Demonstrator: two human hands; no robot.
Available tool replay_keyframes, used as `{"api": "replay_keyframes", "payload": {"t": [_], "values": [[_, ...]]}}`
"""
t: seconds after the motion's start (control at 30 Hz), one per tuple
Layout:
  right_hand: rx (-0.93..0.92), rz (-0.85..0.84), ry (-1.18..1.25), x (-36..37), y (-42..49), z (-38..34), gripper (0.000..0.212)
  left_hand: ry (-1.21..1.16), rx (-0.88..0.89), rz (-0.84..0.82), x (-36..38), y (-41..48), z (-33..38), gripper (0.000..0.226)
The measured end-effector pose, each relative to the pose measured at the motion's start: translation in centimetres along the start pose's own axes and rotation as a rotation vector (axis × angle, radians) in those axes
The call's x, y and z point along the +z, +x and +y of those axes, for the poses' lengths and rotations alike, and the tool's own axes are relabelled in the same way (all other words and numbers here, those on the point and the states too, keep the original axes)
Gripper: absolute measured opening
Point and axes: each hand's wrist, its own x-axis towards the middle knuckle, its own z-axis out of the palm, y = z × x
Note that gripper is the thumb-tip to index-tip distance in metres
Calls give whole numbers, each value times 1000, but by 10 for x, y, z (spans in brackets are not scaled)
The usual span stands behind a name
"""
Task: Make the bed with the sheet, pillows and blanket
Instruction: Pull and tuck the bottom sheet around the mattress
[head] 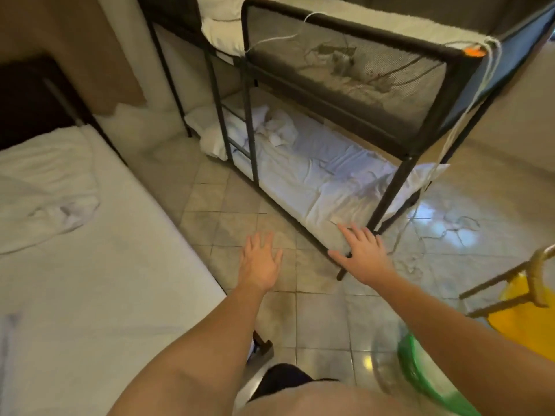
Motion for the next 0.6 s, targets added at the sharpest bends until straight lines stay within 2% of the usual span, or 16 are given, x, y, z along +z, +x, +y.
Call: {"api": "replay_keyframes", "payload": {"t": [0.37,0.6], "values": [[-269,-133,32,-36,182,-24,77,-19,-228,89,-37,110,-17,62],[-318,-135,2,-43,297,-64,78,-53,-272,106,-66,213,-42,64]]}}
